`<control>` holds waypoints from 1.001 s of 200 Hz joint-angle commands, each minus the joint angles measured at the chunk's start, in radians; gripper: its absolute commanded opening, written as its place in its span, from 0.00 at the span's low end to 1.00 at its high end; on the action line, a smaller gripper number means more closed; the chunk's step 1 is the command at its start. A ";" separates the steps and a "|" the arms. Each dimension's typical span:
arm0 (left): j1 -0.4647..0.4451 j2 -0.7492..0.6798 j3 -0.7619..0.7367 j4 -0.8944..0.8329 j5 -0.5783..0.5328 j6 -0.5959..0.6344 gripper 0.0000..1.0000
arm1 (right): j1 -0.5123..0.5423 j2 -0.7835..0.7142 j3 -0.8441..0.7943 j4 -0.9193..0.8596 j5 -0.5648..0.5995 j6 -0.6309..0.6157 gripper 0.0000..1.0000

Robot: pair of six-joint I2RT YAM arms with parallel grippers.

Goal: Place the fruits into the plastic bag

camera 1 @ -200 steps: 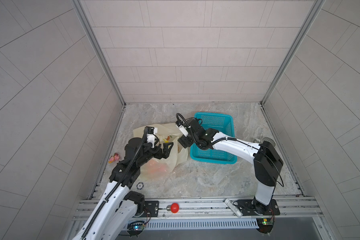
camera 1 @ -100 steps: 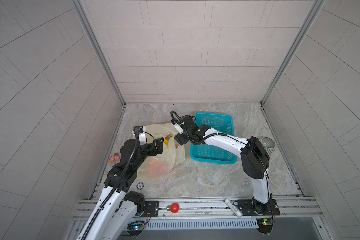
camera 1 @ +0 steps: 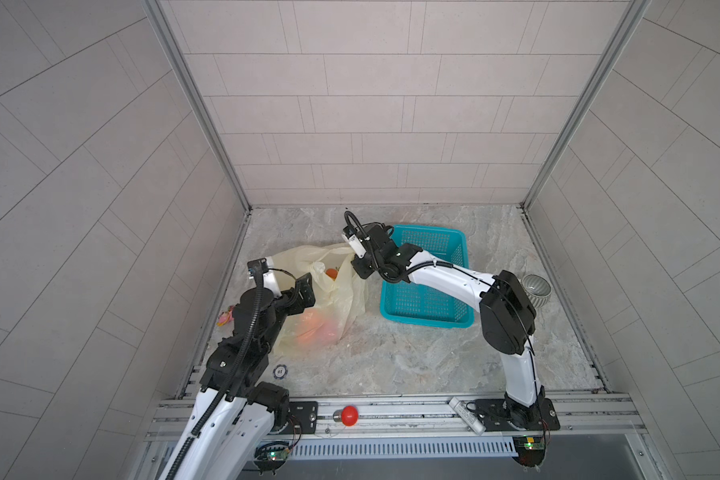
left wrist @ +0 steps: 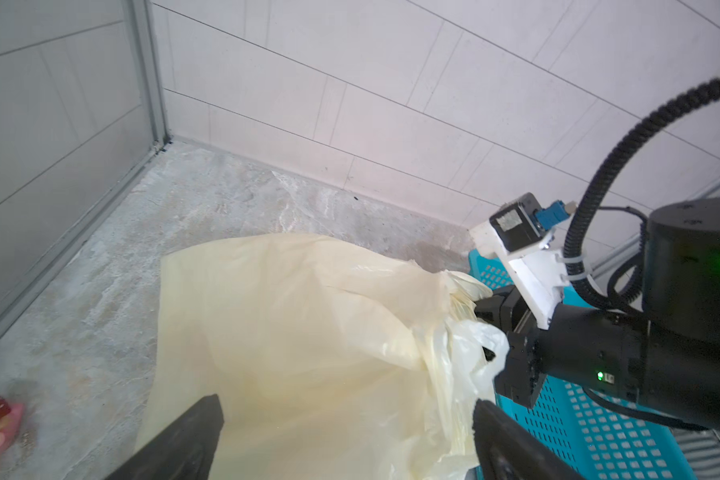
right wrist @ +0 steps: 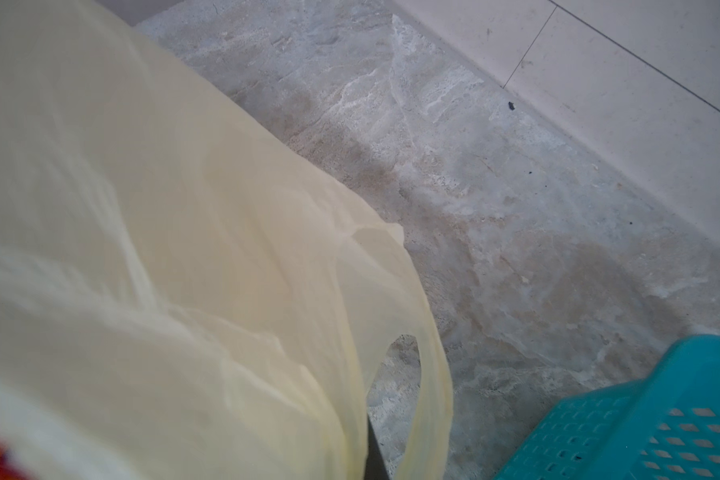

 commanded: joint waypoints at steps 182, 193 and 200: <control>0.000 -0.072 -0.026 -0.096 -0.204 -0.110 1.00 | -0.017 -0.234 0.252 -0.001 0.014 0.127 0.00; -0.001 -0.063 -0.030 -0.092 -0.190 -0.112 1.00 | -0.011 -0.224 0.231 -0.018 0.034 0.126 0.00; -0.001 -0.058 -0.030 -0.089 -0.183 -0.114 1.00 | -0.007 -0.218 0.220 -0.031 0.051 0.123 0.00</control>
